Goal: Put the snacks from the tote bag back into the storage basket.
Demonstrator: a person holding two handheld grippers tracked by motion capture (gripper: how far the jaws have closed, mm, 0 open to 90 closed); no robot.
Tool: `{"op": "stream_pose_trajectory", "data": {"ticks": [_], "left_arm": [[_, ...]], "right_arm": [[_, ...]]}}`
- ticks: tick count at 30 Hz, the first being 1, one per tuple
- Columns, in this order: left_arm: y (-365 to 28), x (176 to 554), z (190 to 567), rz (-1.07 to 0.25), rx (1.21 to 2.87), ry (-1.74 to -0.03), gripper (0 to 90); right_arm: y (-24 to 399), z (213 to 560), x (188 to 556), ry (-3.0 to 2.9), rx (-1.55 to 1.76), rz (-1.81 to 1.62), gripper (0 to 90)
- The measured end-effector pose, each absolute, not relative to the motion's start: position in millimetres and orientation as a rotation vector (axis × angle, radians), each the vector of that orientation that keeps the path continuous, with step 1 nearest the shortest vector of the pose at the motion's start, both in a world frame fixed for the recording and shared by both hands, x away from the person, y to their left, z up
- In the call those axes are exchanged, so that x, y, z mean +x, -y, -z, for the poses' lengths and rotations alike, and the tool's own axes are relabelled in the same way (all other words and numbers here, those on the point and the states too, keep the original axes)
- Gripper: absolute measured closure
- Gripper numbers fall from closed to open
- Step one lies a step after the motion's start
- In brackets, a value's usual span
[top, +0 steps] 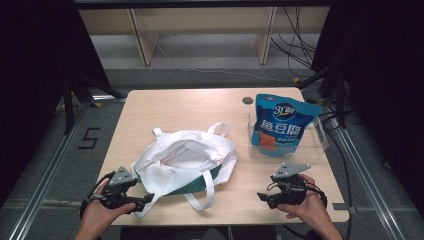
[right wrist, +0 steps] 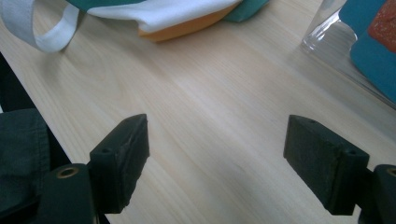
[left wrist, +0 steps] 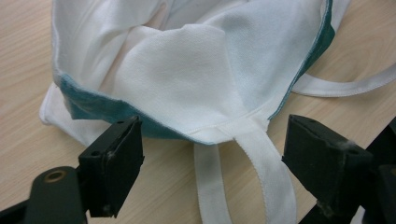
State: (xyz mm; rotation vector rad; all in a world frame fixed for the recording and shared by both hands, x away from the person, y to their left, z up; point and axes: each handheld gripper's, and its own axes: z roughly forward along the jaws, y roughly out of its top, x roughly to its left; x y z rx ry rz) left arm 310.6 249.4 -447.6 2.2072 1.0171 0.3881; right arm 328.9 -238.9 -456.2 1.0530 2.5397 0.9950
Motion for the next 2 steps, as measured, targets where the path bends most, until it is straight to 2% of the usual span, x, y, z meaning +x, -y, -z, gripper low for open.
{"op": "stream_pose_trajectory", "data": {"ticks": [2], "left_arm": [[-255.0,311.9,445.7,-0.412,2.189,-1.026,19.4]], "right_arm": [[239.2,456.8,329.3,-2.543,1.046,-0.991,23.3]]}}
